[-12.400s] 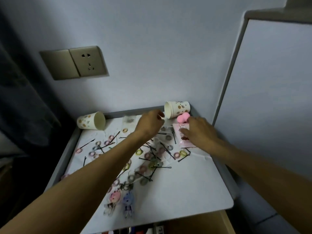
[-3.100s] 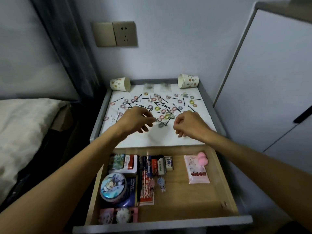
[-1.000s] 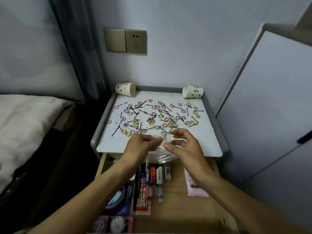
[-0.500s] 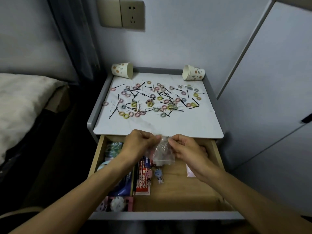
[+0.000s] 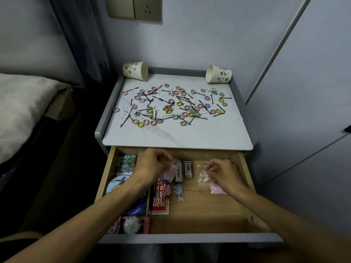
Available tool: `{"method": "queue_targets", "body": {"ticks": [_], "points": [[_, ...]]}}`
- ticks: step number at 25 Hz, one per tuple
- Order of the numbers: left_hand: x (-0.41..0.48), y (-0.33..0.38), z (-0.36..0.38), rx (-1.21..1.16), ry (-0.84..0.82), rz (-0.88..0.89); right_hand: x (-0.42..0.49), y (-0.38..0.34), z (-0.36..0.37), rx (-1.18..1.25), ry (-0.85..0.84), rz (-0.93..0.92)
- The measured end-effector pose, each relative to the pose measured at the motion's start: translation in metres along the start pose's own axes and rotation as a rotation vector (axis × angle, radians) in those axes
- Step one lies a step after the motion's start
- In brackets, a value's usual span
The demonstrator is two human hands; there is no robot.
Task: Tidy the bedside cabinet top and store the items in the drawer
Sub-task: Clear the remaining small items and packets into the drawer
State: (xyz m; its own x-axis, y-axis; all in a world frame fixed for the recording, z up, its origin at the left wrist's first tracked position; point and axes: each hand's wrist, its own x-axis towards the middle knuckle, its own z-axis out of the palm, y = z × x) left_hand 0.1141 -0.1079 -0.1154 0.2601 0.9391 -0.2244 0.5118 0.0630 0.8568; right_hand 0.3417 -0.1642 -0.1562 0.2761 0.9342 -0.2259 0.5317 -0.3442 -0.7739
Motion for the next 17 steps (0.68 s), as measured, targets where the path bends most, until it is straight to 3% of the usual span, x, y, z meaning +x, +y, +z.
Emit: {"method": "queue_targets", "body": {"ticks": [9, 12, 13, 14, 17], "points": [[0.002, -0.006, -0.001, -0.079, -0.056, -0.091, 0.034, 0.015, 0.032, -0.239, 0.044, -0.011], [0.005, -0.006, 0.002, -0.134, -0.060, -0.120, 0.024, 0.004, 0.023, -0.496, 0.121, -0.062], [0.006, -0.005, 0.003, -0.165, -0.060, -0.123, 0.018, -0.003, 0.019, -0.482, 0.148, -0.104], [0.006, -0.005, 0.005, -0.202, -0.059, -0.126, 0.012, -0.011, 0.017, -0.332, 0.119, -0.114], [0.003, -0.002, 0.011, -0.308, -0.072, -0.104, -0.012, -0.034, 0.018, 0.389, -0.214, 0.033]]}}
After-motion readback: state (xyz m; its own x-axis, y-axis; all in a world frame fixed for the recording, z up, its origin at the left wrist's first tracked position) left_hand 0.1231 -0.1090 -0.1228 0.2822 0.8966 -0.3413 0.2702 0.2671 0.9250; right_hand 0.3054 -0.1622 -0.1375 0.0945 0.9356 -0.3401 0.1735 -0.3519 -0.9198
